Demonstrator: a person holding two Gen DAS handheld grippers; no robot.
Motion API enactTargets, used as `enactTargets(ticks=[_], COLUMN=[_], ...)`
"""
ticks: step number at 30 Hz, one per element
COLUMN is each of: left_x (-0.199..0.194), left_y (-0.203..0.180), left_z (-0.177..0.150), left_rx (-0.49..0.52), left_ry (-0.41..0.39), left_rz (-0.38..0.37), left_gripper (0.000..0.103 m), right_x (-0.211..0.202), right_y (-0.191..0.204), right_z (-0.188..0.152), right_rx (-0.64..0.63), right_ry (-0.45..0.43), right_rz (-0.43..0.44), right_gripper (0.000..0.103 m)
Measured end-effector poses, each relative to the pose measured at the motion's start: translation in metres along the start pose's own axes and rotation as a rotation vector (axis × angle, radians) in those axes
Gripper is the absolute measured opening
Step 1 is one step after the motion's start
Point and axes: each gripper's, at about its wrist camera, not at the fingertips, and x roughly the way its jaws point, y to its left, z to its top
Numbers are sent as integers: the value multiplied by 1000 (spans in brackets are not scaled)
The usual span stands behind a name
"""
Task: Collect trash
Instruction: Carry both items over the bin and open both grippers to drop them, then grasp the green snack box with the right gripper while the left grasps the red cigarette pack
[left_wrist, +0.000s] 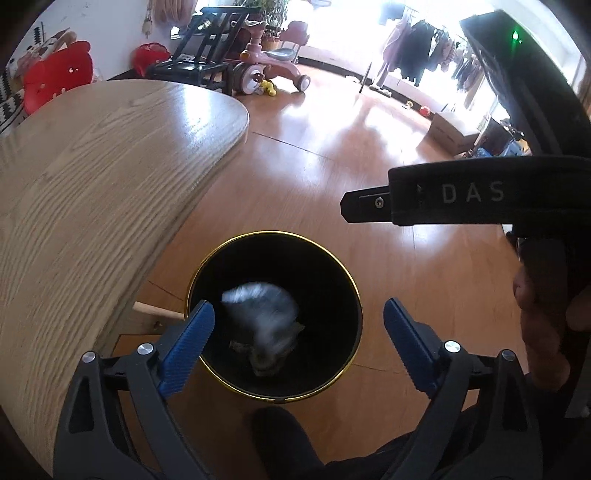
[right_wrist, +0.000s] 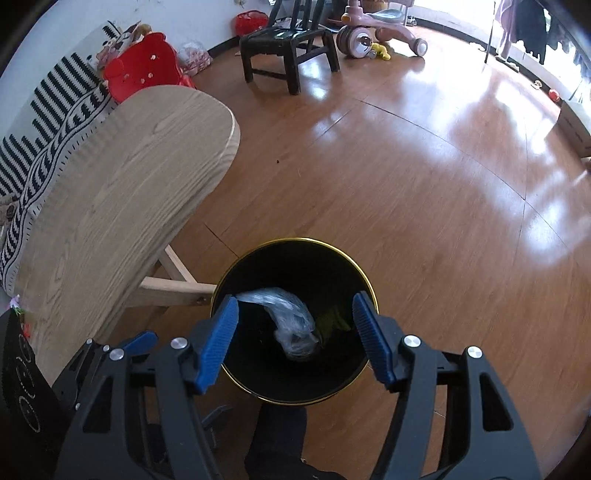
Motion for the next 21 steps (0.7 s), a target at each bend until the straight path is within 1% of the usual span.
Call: enactTargets(ticks=[3,4,6,8,9,10,11,13,16,17,18,21], left_x=[-20,-33,-70,-108,-124,-147,-172,-212,-275,-295,-310,-361], left_y=[-1,1,9,23,31,47,65,95,148,165,176,224], left_z=[1,0,-4,-10,-14,-21,-30,-48,-91,-109,-123,-187], left_rx=[-11,-10,-5,-19,-34,-64,-105,-176,-307,-349,-377,-523], left_ry=[-13,-27,-83,-139,-160,-189,-219,-260,-306,-316,-321,-330], left_rz=[-1,7,61,130,155,193,239,319,448,491,518,640], left_gripper=[90,90,92,96,97,97,97,97,97,97,97,97], right_x=[-13,-19,-32,-49,-54,-58,-62,-67,-67,-66,-66,-65], right_y=[11,19,38,74,90,108,134,176,245,275,297,372], right_z=[2,3,4,4,2,0,-3,-11,-26,-36,-42,-73], right_rx=[-13,-25,-62,-134,-168,-201,-246,-317,-427,-472,-500,-597], right_ry=[-52,-80,-129,-211,-241,-260,-272,-282,-265,-243,-221,-135], right_rz=[6,8,31,66,78,90,126,199,293,339,380,525], right_gripper=[68,71,74,81,82,82,82,82,82,82,82,82])
